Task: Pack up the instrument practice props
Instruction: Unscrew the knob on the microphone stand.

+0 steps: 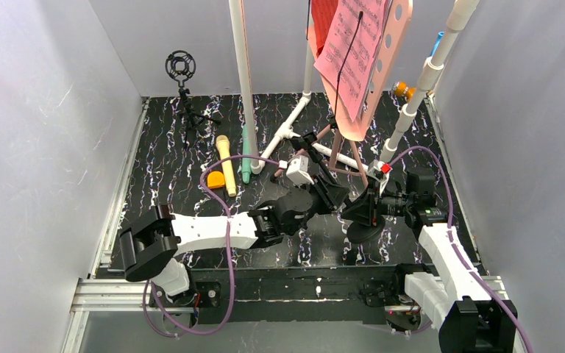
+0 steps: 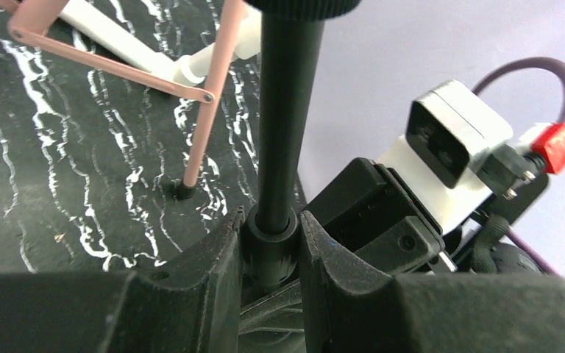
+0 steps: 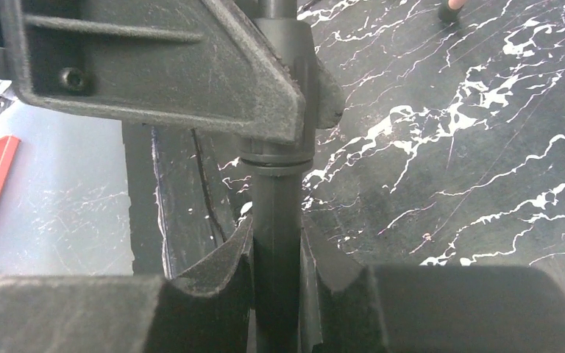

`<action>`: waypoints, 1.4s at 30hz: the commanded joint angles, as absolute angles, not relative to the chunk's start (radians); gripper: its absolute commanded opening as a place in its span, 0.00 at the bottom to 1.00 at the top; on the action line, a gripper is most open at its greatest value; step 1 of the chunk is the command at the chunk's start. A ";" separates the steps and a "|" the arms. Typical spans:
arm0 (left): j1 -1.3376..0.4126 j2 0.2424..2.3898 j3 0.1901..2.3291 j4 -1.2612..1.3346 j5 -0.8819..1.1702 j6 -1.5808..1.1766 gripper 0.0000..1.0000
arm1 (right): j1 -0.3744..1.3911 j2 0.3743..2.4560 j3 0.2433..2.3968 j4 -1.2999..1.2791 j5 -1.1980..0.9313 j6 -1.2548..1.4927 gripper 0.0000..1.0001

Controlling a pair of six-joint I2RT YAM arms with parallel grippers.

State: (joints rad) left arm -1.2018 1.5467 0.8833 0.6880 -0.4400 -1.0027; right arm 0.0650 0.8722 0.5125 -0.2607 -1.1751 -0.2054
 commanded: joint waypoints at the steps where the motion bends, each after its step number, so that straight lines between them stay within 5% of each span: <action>1: -1.245 1.485 1.043 0.294 -0.574 -1.121 0.00 | 0.060 0.856 0.539 -0.209 -1.138 -0.206 0.01; 7: -1.282 1.578 1.350 -0.212 -0.686 -1.184 0.00 | 0.060 0.857 0.537 -0.201 -1.125 -0.198 0.01; 13: -1.296 1.595 1.399 -0.288 -0.705 -1.196 0.00 | 0.060 0.857 0.534 -0.193 -1.130 -0.188 0.01; 15: -1.296 1.585 1.388 -0.286 -0.703 -1.189 0.26 | 0.060 0.857 0.533 -0.189 -1.140 -0.184 0.01; 18: -1.296 1.559 1.350 -0.247 -0.693 -1.152 0.46 | 0.060 0.855 0.532 -0.188 -1.159 -0.183 0.01; 24: -1.295 1.464 1.203 -0.064 -0.673 -1.087 0.83 | 0.059 0.853 0.533 -0.189 -1.206 -0.185 0.01; 32: -1.295 1.263 0.866 0.334 -0.537 -0.837 0.98 | 0.057 0.847 0.535 -0.214 -1.265 -0.230 0.01; 37: -1.287 1.210 0.572 0.920 -0.293 -0.543 0.98 | 0.054 0.847 0.537 -0.236 -1.304 -0.258 0.01; 42: -1.284 1.242 0.498 1.098 -0.211 -0.420 0.98 | 0.053 0.847 0.535 -0.244 -1.332 -0.270 0.01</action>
